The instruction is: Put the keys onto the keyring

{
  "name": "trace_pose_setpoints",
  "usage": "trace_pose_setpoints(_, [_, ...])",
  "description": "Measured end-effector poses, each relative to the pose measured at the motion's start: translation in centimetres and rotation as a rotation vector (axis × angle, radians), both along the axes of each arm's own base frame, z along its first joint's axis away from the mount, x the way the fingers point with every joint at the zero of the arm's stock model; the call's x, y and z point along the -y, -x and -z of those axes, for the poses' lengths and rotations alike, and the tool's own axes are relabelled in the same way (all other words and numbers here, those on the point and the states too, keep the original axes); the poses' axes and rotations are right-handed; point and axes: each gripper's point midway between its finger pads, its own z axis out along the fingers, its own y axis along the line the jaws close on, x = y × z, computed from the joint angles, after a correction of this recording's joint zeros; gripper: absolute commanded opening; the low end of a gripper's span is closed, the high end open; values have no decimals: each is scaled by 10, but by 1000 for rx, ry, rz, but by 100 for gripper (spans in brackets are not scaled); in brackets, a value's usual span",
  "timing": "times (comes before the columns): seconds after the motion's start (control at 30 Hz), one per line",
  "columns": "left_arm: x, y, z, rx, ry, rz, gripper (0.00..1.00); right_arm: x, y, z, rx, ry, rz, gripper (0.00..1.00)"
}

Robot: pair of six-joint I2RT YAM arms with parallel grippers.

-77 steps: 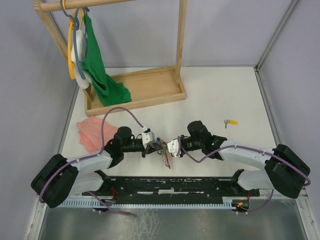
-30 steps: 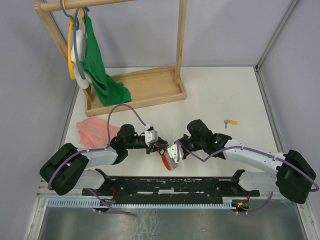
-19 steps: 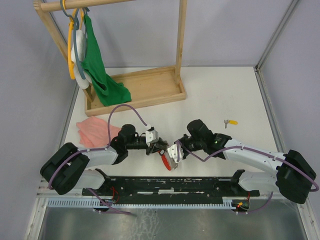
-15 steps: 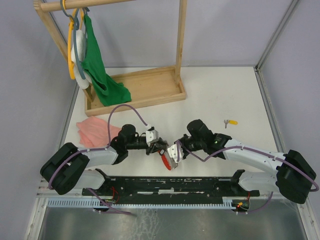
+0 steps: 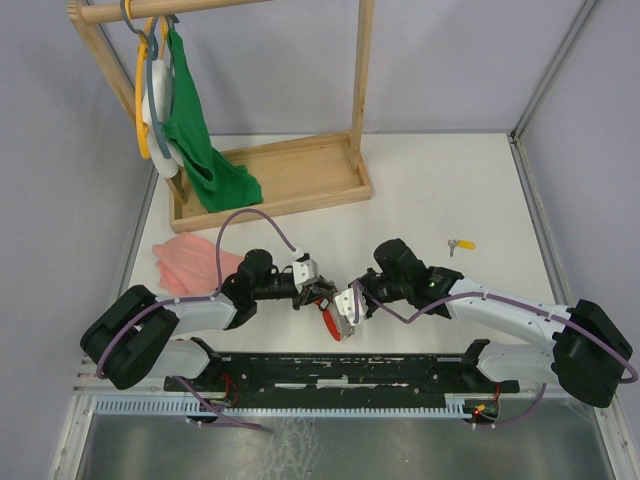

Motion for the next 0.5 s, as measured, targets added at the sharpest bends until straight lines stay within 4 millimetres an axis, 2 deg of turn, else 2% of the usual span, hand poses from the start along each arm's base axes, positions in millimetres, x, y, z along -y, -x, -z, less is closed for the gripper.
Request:
trace_pose_setpoints(0.37, [3,4,1,-2,-1,13,26,0,0,0,0,1,4,1])
trace_pose_setpoints(0.5, [3,4,-7,10,14,6,27,1,-2,0,4,4,10,1])
